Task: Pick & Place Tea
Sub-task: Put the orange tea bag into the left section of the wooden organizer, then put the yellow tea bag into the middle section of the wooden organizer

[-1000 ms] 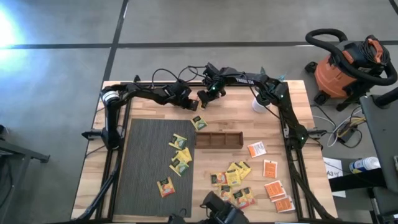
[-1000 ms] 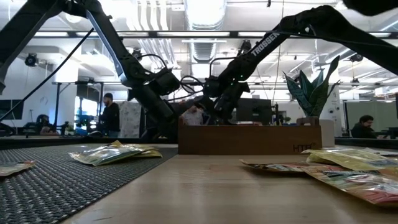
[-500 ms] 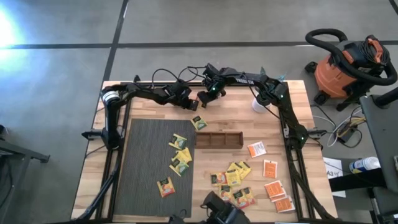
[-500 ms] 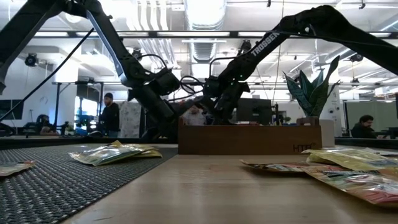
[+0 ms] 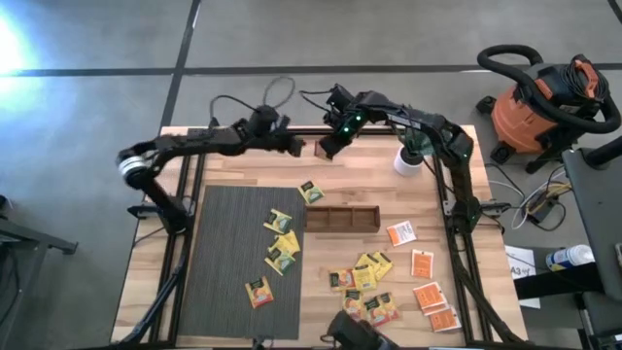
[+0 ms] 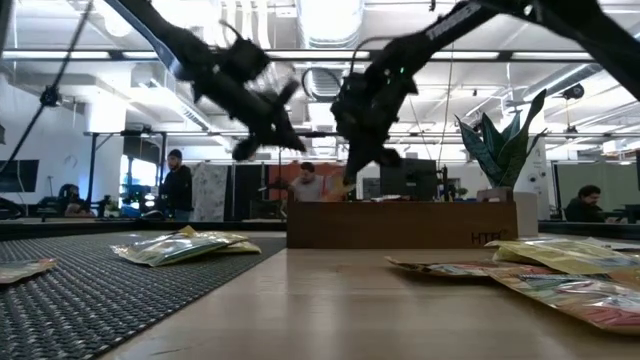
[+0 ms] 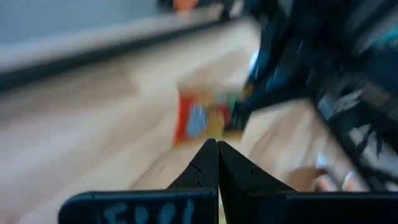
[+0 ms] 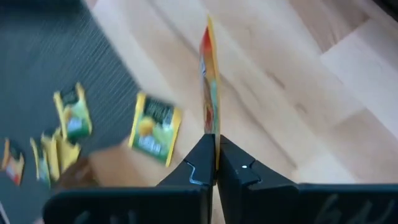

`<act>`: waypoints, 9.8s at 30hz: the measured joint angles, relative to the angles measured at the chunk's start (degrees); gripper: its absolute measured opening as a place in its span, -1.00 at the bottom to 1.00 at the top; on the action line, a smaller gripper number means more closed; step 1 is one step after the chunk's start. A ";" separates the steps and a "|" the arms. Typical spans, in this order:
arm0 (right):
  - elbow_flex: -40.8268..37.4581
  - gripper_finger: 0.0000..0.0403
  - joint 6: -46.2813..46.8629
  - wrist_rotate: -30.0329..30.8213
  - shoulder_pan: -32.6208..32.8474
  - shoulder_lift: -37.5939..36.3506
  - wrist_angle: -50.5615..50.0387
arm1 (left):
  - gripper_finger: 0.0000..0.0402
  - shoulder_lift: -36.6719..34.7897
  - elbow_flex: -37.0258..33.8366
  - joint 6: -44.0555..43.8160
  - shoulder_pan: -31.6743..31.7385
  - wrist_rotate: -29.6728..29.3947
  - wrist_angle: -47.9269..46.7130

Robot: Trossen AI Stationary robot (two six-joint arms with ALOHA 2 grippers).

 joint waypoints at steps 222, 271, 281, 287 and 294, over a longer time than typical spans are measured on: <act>3.63 -0.38 27.54 22.90 47.81 -0.80 19.76 | -1.00 -35.62 -38.44 -54.24 -63.77 -33.81 -7.54; -1.22 -0.16 60.90 25.33 49.48 11.17 21.28 | -1.00 -8.35 -39.29 -48.47 -61.25 -25.51 14.62; -2.48 -0.09 60.67 27.14 48.64 11.20 24.21 | -1.00 -8.32 -39.35 -47.61 -61.25 -25.52 14.57; -4.05 -0.09 60.89 25.69 48.12 11.23 29.66 | -1.00 -8.32 -39.35 -47.56 -61.25 -25.52 14.58; -5.61 -0.09 61.54 25.35 48.12 11.23 29.64 | -1.00 -8.30 -39.38 -47.54 -60.96 -25.25 14.61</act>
